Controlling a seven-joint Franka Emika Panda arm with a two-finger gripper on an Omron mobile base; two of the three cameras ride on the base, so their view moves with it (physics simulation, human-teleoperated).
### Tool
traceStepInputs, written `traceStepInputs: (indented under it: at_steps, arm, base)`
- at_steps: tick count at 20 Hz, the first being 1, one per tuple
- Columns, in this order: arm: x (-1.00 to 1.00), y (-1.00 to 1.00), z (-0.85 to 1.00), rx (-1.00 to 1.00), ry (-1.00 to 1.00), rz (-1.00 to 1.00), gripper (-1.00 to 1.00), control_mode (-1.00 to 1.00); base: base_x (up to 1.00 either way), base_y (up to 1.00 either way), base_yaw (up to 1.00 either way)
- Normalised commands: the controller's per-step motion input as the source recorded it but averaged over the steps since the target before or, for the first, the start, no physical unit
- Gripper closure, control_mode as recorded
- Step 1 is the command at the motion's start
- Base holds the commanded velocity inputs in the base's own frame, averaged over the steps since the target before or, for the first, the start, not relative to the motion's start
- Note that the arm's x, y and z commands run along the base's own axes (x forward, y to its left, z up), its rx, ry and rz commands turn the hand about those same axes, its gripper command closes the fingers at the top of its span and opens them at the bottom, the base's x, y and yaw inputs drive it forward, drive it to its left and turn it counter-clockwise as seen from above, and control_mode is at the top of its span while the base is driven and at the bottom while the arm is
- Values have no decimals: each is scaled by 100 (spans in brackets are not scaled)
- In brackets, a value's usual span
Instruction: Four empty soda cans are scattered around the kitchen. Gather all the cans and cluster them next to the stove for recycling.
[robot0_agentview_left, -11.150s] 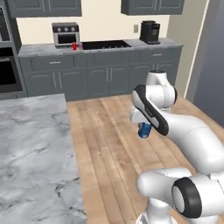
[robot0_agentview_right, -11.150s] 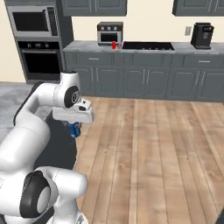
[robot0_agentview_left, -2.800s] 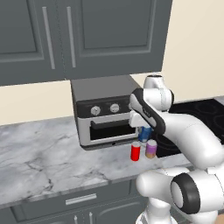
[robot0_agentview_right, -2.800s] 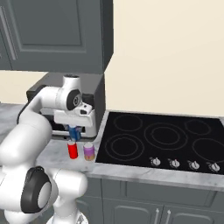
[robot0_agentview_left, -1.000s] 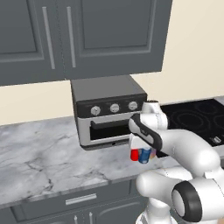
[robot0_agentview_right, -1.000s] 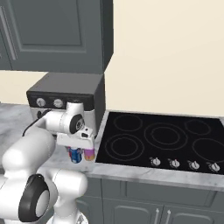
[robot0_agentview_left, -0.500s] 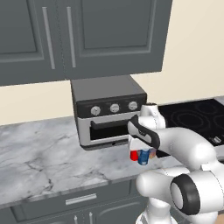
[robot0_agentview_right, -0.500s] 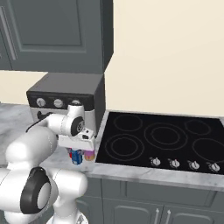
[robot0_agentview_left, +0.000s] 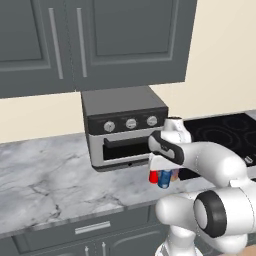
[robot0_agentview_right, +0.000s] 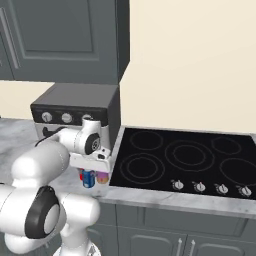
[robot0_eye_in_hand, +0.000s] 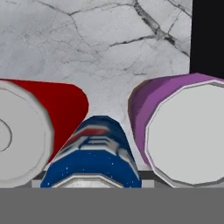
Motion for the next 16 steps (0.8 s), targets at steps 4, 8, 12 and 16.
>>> traceStepInputs:
  at_steps: [4,8,12,16]
  arm:
    - [-8,-5,-36,0,0,0,100,-100]
    - [-38,0,-43,0,-4,0,100,-100]
    - [-35,3,-39,0,-2,0,-100,-100]
    - [-26,0,-20,0,-1,0,-100,-100]
  base:
    - [0,0,0]
    - [0,0,0]
    - [0,0,0]
    - [0,0,0]
